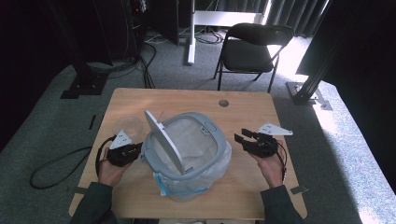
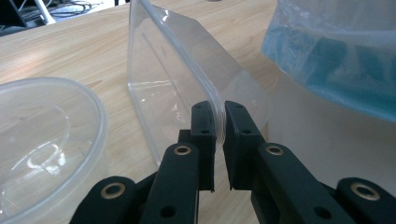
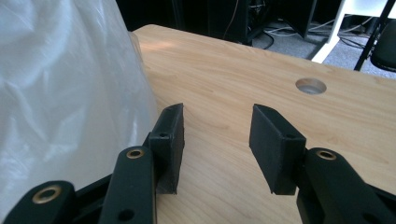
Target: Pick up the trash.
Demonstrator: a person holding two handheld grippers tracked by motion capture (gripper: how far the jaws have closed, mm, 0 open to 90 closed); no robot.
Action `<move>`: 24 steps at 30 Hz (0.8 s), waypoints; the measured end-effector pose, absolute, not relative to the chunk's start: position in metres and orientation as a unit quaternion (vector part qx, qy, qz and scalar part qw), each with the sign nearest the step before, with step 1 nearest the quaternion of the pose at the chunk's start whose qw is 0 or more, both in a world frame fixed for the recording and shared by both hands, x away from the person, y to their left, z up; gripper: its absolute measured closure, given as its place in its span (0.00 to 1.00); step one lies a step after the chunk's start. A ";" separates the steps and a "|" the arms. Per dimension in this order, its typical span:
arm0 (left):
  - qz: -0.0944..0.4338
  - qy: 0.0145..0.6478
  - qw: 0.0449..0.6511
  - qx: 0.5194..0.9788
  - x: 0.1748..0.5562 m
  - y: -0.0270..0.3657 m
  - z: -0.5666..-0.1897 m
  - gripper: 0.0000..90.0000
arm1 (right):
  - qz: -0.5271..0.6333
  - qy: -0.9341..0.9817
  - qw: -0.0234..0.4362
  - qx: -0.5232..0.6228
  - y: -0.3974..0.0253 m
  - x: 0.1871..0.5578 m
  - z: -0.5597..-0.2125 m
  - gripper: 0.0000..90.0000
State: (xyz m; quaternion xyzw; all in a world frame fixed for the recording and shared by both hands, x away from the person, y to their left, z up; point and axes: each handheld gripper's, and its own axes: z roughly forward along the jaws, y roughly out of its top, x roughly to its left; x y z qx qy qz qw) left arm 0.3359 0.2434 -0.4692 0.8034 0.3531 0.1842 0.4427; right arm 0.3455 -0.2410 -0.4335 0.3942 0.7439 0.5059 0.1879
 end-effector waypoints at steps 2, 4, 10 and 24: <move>0.185 0.352 0.441 0.804 0.338 0.243 -0.468 0.93 | 0.506 0.743 0.187 0.397 -0.242 0.345 -0.436 0.60; 0.184 0.349 0.444 0.804 0.342 0.242 -0.463 0.93 | 0.506 0.741 0.185 0.400 -0.244 0.345 -0.440 0.60; 0.189 0.346 0.451 0.801 0.353 0.241 -0.451 0.93 | 0.505 0.739 0.186 0.405 -0.249 0.345 -0.443 0.60; 0.204 0.337 0.471 0.789 0.370 0.248 -0.419 0.93 | 0.497 0.739 0.190 0.413 -0.252 0.346 -0.447 0.60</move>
